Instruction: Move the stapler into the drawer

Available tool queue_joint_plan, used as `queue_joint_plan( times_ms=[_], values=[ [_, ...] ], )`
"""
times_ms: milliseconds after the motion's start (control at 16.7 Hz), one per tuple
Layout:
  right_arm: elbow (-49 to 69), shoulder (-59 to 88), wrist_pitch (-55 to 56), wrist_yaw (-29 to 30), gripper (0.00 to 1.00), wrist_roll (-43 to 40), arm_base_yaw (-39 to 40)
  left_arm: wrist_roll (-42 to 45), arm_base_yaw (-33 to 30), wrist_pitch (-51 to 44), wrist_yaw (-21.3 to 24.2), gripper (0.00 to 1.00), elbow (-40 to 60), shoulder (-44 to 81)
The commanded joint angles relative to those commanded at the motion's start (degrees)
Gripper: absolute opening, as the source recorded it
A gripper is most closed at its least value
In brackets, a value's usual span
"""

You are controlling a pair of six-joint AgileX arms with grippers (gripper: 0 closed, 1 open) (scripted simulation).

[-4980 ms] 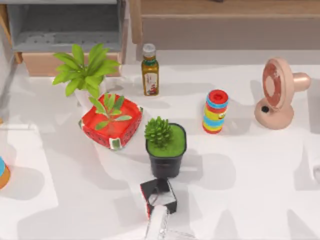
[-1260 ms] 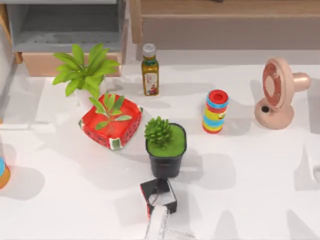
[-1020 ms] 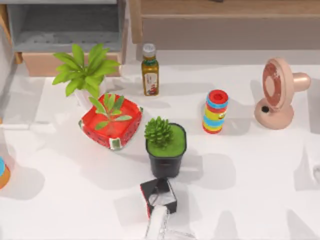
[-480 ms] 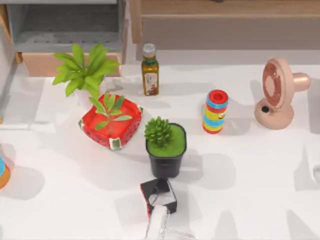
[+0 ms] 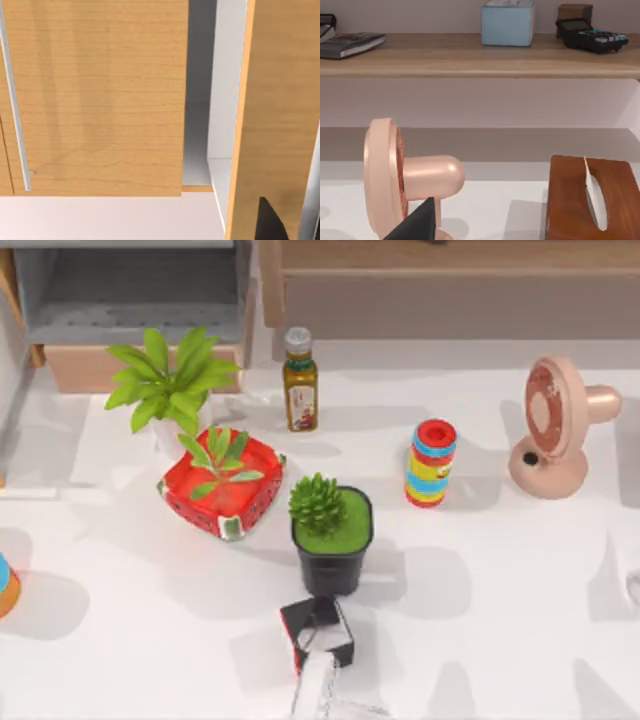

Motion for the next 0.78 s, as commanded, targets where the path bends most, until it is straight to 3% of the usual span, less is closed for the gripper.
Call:
queue_joint_plan(
  times_ms=[540,780],
  values=[
    [0.00,0.00,0.00,0.00,1.00,0.00,0.00,-0.21,-0.01,-0.63,-0.05,0.00,0.13,0.66],
    [0.00,0.00,0.00,0.00,1.00,0.00,0.00,-0.37,-3.15,-3.54,-2.79,0.00,5.97,2.81]
  ],
)
